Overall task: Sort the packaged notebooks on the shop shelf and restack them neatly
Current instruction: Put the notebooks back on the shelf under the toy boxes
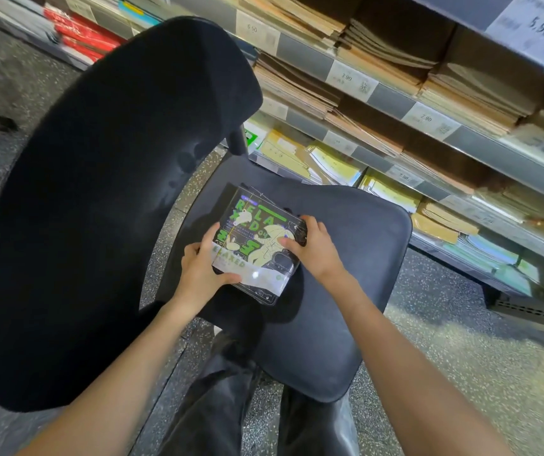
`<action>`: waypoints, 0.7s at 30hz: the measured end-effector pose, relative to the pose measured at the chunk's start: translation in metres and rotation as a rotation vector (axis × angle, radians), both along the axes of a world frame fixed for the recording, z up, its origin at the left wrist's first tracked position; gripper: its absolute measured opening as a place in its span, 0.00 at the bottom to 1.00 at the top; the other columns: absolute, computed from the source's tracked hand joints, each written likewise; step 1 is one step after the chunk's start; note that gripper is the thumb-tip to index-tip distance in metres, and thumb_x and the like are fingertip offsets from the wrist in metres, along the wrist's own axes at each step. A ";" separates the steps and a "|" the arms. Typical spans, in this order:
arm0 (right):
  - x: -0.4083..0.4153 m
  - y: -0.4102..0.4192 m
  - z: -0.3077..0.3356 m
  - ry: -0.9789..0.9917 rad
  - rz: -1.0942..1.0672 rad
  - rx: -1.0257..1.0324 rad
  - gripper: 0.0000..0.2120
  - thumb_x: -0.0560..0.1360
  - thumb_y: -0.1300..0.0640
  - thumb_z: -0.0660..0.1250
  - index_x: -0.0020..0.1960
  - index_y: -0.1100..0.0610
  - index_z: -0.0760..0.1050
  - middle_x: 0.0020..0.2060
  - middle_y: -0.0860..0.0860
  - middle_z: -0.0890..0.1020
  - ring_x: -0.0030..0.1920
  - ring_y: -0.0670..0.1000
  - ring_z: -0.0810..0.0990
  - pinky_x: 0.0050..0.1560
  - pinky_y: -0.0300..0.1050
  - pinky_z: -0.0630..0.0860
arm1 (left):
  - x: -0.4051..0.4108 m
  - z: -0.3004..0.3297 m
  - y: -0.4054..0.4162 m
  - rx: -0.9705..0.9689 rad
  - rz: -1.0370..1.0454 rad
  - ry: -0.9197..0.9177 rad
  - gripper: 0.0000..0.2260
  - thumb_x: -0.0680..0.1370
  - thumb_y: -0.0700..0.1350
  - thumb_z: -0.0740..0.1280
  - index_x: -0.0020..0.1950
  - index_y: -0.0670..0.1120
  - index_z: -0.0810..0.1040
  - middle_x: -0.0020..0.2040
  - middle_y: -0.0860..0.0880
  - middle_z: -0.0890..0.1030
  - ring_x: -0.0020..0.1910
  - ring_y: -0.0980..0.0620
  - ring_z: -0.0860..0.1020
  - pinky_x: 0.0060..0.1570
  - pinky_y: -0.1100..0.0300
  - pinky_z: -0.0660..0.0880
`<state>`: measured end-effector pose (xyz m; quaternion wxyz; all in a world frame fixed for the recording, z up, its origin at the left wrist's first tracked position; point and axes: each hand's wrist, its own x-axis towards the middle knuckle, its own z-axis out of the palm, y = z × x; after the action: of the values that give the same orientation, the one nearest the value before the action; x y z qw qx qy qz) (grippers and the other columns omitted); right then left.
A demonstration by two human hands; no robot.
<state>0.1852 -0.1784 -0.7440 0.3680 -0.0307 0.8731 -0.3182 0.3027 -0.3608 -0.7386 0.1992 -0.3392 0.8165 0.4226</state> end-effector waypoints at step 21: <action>-0.034 0.037 0.091 0.238 -0.190 -0.166 0.30 0.73 0.51 0.69 0.71 0.57 0.62 0.64 0.55 0.69 0.63 0.53 0.68 0.54 0.32 0.60 | -0.040 0.070 0.037 -0.027 -0.012 0.224 0.50 0.64 0.45 0.79 0.73 0.65 0.48 0.57 0.50 0.59 0.56 0.53 0.65 0.60 0.67 0.59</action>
<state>0.1512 -0.1415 -0.6527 0.2265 -0.0156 0.8802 -0.4168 0.2623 -0.3241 -0.6684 0.1049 -0.2875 0.8413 0.4457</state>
